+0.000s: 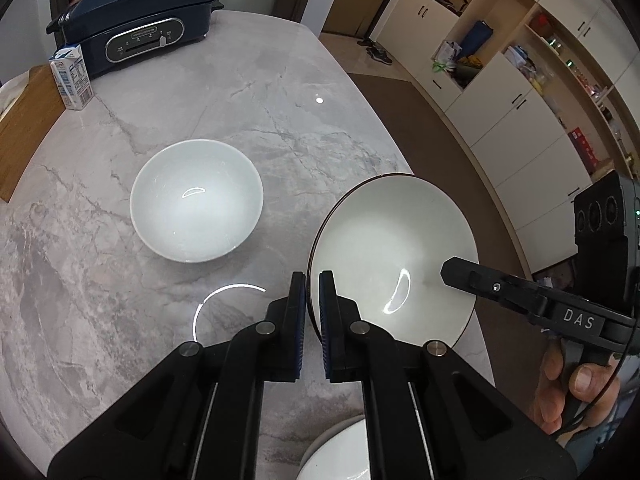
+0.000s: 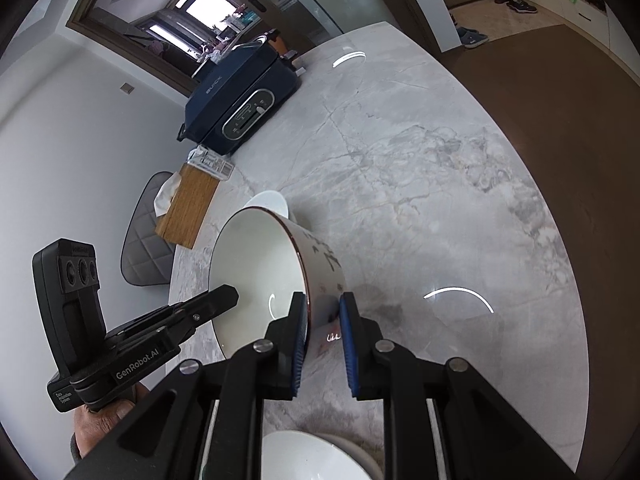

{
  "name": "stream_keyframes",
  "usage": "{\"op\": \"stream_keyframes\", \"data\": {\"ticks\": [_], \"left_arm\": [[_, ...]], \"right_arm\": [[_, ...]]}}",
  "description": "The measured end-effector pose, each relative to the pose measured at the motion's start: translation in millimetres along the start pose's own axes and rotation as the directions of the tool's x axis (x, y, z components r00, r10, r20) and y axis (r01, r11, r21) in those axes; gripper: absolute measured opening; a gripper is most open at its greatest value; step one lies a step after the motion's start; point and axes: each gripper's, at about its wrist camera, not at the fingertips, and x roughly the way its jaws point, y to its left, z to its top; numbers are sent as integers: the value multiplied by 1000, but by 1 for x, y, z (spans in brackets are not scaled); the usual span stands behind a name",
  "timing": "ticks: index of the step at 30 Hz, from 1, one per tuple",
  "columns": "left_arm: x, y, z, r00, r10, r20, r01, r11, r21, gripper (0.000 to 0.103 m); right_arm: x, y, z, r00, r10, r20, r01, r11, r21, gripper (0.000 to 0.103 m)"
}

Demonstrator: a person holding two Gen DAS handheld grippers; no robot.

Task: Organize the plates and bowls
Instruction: 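Carry the pink floral bowl toward the stack and lower it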

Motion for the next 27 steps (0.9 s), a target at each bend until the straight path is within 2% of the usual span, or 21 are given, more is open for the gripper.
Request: {"op": "stream_keyframes", "data": {"ticks": [11, 27], "left_arm": [[-37, -17, -61, 1000, 3, -14, -3, 1000, 14, 5], [-51, -26, -149, 997, -1, -81, 1, 1000, 0, 5]], "right_arm": [[-27, 10, -47, 1000, 14, -5, -15, 1000, -21, 19], [-40, 5, -132, 997, 49, -65, -51, 998, -24, 20]]}}
